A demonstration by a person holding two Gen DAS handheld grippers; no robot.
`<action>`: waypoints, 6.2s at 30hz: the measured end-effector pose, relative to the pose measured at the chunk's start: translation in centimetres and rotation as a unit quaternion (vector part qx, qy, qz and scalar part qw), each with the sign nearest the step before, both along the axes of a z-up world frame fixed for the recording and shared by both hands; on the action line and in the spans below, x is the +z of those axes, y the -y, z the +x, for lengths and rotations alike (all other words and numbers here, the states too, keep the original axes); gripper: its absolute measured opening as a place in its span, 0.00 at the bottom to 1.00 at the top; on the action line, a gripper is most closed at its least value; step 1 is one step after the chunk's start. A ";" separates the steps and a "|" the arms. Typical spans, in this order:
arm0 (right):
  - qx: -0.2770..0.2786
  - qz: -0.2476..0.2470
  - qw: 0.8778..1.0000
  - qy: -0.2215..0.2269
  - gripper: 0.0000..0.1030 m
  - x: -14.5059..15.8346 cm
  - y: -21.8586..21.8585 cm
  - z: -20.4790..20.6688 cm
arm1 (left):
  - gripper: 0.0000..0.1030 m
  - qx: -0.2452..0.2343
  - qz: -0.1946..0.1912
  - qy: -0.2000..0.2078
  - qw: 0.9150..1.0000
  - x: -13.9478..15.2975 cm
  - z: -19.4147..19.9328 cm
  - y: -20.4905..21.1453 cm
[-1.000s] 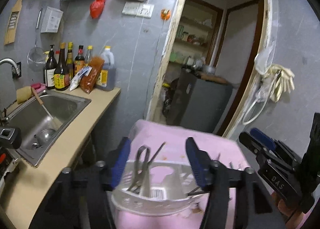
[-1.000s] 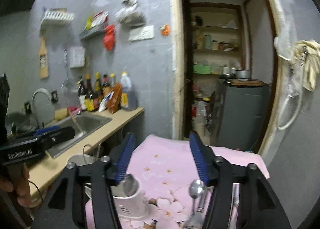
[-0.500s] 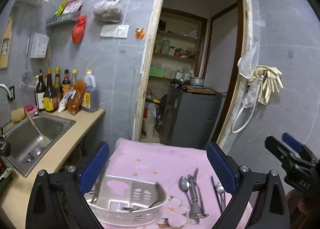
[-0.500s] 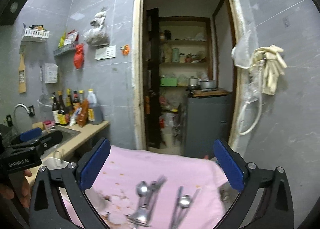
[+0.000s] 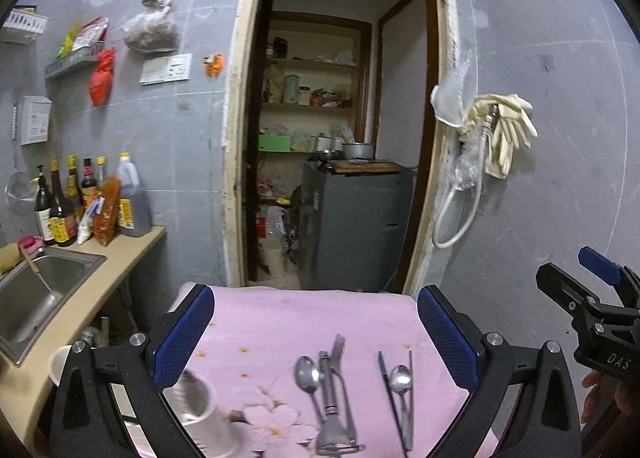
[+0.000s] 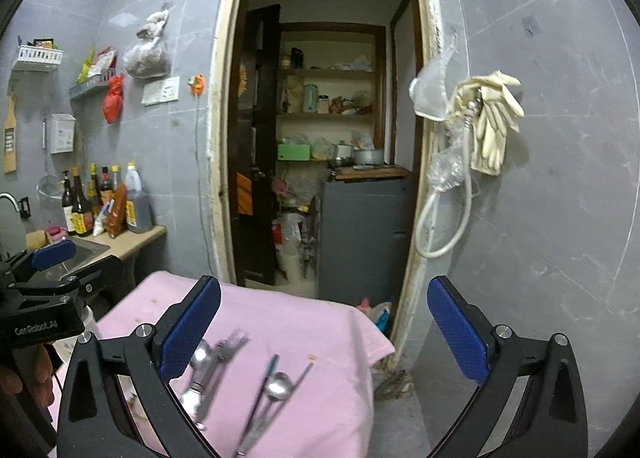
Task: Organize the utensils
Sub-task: 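Move both tools back over the remaining spoons and forks, then grasp a silver spoon with the left tool while the right tool grasps a thin knife, then lift the spoon and knife and carry both over the white caddy, then open both tools to drop the spoon and knife into the caddy, then move both tools back over the remaining utensils on the cloth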
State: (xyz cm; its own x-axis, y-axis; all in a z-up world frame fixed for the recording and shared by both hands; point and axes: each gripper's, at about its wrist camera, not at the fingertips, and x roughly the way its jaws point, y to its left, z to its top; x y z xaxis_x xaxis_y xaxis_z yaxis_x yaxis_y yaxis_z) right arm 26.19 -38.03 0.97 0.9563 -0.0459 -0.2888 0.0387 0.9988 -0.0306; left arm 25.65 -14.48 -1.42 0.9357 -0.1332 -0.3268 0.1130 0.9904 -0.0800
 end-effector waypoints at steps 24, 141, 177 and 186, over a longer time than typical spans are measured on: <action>0.075 0.096 0.977 -0.175 0.77 -15.8 4.9 9.6 | 0.98 0.021 0.021 -0.167 0.985 -11.9 10.4 4.7; 0.174 -0.119 0.977 0.017 0.02 -3.3 -30.0 3.7 | 0.02 0.165 0.103 0.050 0.980 -1.0 -0.1 -22.0; 0.124 0.031 0.992 -0.018 0.73 -0.4 -17.1 1.7 | 0.60 0.031 -0.059 -0.012 0.998 0.2 -2.0 -18.4; 0.063 0.007 0.998 0.001 0.95 0.7 -10.9 0.1 | 0.98 0.050 -0.031 0.021 0.998 1.4 -2.3 -12.6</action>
